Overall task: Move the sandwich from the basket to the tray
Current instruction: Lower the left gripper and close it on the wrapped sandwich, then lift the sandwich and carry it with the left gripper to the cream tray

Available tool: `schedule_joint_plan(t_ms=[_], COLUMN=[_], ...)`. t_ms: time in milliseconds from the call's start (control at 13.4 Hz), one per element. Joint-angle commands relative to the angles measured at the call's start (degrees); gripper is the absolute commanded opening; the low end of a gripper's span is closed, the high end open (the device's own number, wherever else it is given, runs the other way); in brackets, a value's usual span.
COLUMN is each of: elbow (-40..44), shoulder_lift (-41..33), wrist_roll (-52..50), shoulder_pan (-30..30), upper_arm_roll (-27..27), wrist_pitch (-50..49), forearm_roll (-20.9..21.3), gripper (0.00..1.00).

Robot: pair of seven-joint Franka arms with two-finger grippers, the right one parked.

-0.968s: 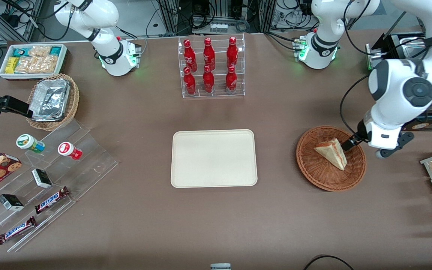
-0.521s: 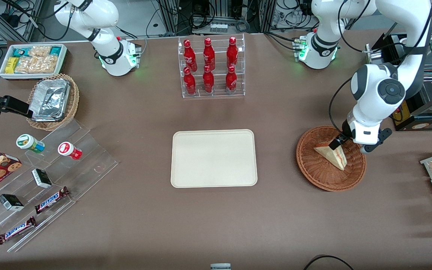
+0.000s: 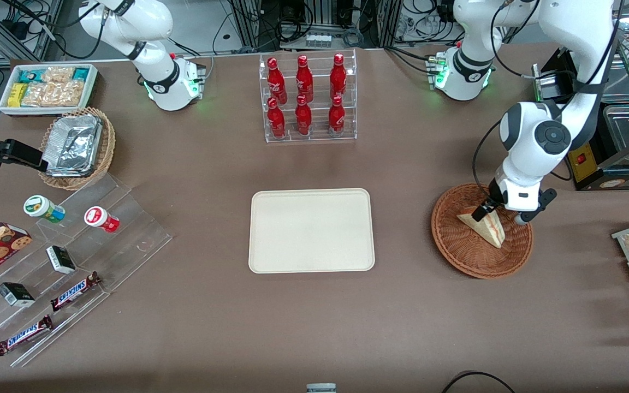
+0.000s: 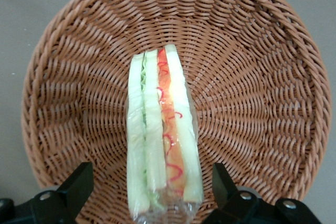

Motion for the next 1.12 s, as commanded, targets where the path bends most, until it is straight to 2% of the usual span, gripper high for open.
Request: schedule_joint_plan(t_ms=[0,74,149,223,298,372,670,894,1043], elbow=[-0.05,0.04,0.39,0.57,0.66,0.74,1.53,8.09,18.26], shoulder_lift=[1.09,1.18,2.31,2.75,2.67,2.41,-2.50,-6.81,-5.60], wrist_roll=[-2.38,-3.44,-3.62,-3.71,-3.71,-3.62,-3.10,-2.92,-3.27], shoulder_pan=[-0.54,-0.54,-0.54,-0.54,-0.54,-0.54,-3.08,-7.99,-12.56], upper_arm_roll=[0.26,0.26,0.26,0.26,0.26,0.26,0.09,-0.09,-0.87], wrist_pitch=[2.26,2.26,2.52,3.56,3.66,3.66,-1.14,-15.35,-29.74], forearm_roll=[-0.42,-0.42,-0.42,-0.42,-0.42,-0.42,0.27,0.37,0.37], gripper=[0.81,0.60,0.46,0.32,0.26,0.23,0.23,0.23,0.23])
